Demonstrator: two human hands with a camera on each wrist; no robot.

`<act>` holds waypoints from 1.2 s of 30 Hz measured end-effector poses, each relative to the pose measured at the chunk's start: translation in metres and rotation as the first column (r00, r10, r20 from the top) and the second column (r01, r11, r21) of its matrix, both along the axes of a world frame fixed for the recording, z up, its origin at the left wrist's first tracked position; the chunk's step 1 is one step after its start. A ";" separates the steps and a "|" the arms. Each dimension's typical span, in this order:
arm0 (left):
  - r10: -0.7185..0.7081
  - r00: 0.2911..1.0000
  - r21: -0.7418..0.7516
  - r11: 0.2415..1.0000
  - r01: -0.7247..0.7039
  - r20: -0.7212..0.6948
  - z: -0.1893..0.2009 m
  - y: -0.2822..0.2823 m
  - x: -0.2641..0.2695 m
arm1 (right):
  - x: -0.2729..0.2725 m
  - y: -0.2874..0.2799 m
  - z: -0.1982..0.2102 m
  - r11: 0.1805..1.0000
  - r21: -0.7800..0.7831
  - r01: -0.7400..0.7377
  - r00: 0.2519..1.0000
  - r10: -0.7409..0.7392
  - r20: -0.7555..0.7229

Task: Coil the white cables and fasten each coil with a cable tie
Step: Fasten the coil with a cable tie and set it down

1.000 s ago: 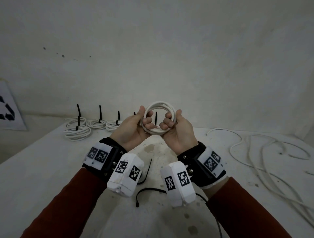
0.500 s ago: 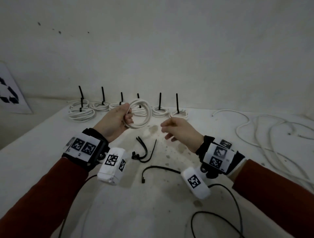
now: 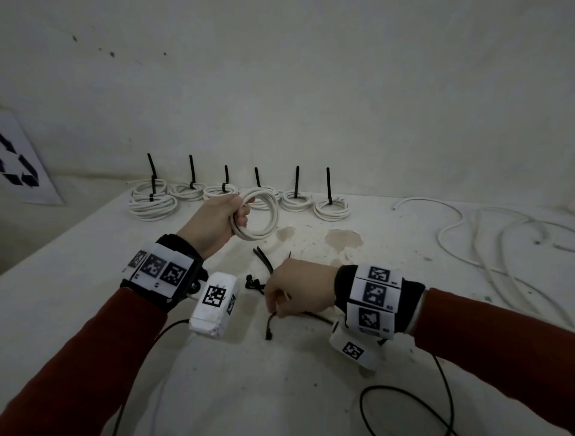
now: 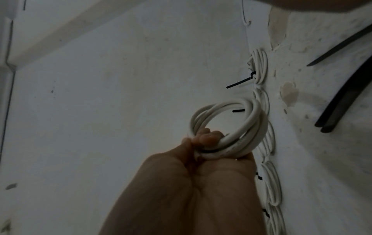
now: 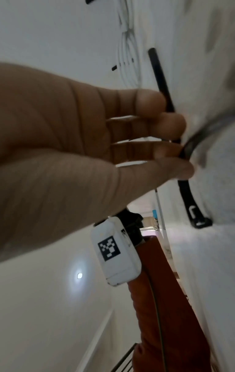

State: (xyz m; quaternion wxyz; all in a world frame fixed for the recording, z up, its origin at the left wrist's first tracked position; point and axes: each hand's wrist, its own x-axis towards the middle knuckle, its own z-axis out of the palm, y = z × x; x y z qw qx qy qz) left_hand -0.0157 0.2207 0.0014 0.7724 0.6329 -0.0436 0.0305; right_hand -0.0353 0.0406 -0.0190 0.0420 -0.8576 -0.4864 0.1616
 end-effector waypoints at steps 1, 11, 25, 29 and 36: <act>0.002 1.000 0.029 1.000 -0.003 0.028 0.000 0.000 0.001 | 0.002 -0.002 0.002 1.000 0.021 0.012 1.000 -0.012 0.008; 0.071 0.986 0.157 0.983 -0.094 0.149 0.005 -0.006 0.009 | 0.036 -0.075 0.059 0.388 0.696 0.604 0.788 -0.421 -0.449; 0.041 0.839 0.398 0.867 -0.299 0.542 0.025 -0.062 0.012 | 0.038 -0.082 0.059 -0.114 0.699 0.706 0.609 -0.407 -0.681; 0.005 0.771 0.428 0.830 -0.359 0.637 0.020 -0.079 0.008 | 0.036 -0.073 0.063 -0.252 0.615 0.747 0.582 -0.198 -0.788; 0.048 0.873 0.297 0.930 -0.216 0.486 0.018 -0.092 0.011 | 0.024 -0.065 0.065 -0.206 0.515 0.832 0.548 0.160 -0.821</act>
